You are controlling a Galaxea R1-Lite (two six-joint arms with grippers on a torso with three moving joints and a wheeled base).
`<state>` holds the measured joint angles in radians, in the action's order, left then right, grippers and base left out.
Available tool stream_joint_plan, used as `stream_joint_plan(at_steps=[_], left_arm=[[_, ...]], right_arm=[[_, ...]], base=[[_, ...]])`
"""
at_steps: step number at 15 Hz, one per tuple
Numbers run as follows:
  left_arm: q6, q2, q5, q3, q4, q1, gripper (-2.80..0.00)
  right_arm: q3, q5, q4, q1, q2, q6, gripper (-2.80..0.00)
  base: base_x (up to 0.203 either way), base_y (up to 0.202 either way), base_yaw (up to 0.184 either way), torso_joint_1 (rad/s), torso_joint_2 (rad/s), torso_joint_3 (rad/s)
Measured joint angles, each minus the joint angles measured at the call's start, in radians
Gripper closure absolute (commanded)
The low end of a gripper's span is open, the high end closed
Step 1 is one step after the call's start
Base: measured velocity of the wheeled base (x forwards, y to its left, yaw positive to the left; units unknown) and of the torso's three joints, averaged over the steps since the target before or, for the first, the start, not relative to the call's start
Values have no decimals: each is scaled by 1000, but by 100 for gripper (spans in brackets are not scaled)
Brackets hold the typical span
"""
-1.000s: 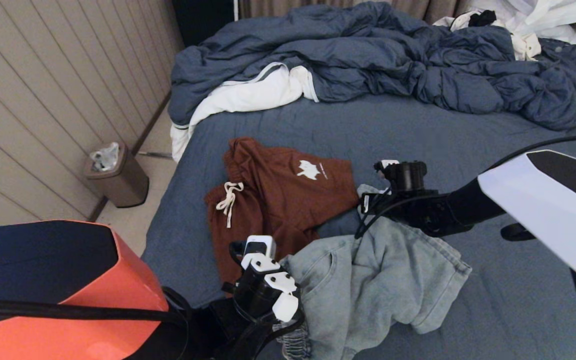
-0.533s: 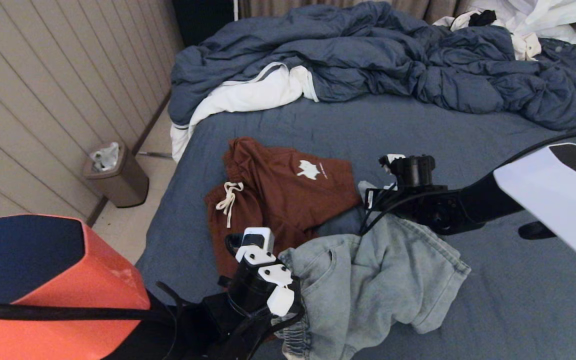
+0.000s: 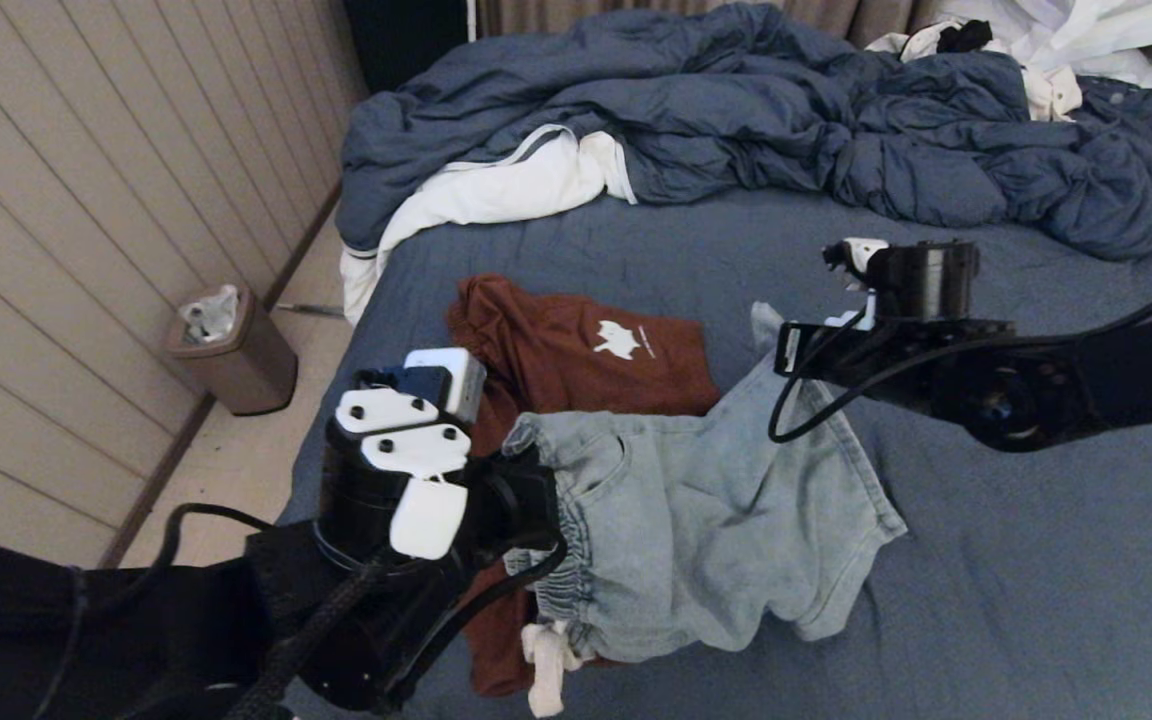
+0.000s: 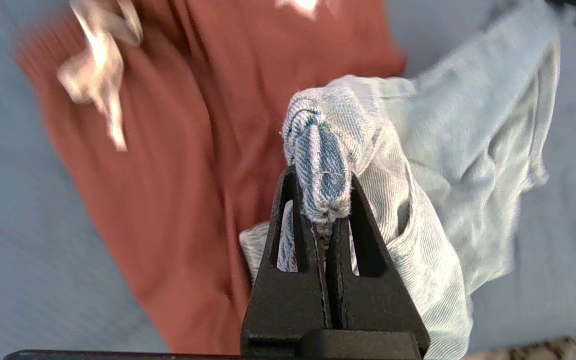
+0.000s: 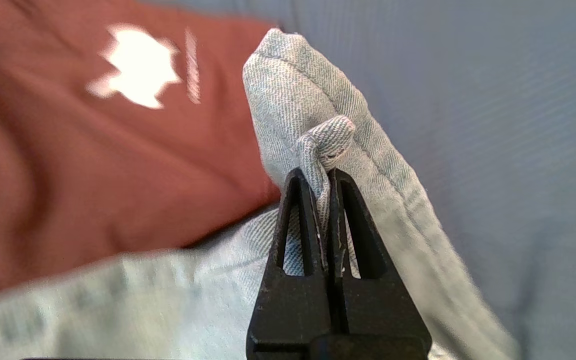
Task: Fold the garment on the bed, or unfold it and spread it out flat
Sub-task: Unford the blue shorts
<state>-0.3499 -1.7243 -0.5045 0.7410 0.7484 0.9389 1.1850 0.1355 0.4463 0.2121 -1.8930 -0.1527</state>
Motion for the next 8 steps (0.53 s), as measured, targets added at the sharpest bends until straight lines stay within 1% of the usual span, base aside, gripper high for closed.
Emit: stream_joint_plan(at_steps=[1, 3, 5, 8], left_arm=[[33, 32, -4, 9, -7, 0, 0], [74, 86, -16, 27, -23, 0, 0], [85, 120, -24, 40, -48, 0, 0], [93, 134, -26, 89, -57, 0, 0]], right_arm=[[-22, 0, -14, 0, 56, 1, 0], [-62, -1, -50, -5, 167, 3, 0], [-104, -1, -86, -13, 265, 3, 0], [-167, -1, -132, -47, 405, 4, 0]], base=[[0, 0, 0, 0, 0, 0], [0, 0, 0, 0, 0, 0], [0, 0, 0, 0, 0, 0], [0, 0, 0, 0, 0, 0]])
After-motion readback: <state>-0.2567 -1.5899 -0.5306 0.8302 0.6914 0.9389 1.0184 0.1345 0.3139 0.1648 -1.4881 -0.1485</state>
